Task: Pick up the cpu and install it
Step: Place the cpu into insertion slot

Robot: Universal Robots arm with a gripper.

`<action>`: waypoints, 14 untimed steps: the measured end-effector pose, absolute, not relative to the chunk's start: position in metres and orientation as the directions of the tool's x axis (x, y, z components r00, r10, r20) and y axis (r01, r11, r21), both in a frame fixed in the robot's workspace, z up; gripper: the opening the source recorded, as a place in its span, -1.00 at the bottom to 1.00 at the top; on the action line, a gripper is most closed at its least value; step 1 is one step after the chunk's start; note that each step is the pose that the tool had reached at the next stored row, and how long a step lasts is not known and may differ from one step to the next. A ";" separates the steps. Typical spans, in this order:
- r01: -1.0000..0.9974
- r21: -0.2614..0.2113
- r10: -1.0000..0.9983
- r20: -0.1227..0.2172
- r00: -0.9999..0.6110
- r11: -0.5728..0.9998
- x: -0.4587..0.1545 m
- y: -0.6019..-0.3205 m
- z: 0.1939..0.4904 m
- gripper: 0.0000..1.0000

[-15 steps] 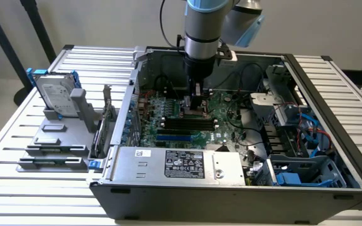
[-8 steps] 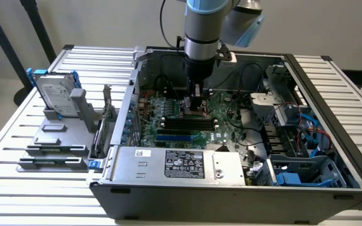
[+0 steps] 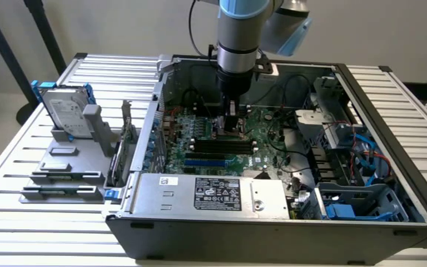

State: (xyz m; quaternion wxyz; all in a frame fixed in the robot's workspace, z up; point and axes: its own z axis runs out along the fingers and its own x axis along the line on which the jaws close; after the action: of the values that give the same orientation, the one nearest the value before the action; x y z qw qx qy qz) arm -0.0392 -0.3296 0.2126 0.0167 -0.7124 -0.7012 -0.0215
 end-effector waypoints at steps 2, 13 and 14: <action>1.000 0.007 0.998 0.054 0.016 -0.016 -0.039 -0.330 0.212 0.09; 1.000 0.009 0.998 0.054 0.016 -0.017 -0.039 -0.330 0.208 0.09; 1.000 0.009 0.998 0.054 0.016 -0.017 -0.039 -0.330 0.207 0.09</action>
State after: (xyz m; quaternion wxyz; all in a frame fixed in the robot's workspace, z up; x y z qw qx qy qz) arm -0.0388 -0.3296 0.2074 0.0156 -0.7127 -0.7009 -0.0226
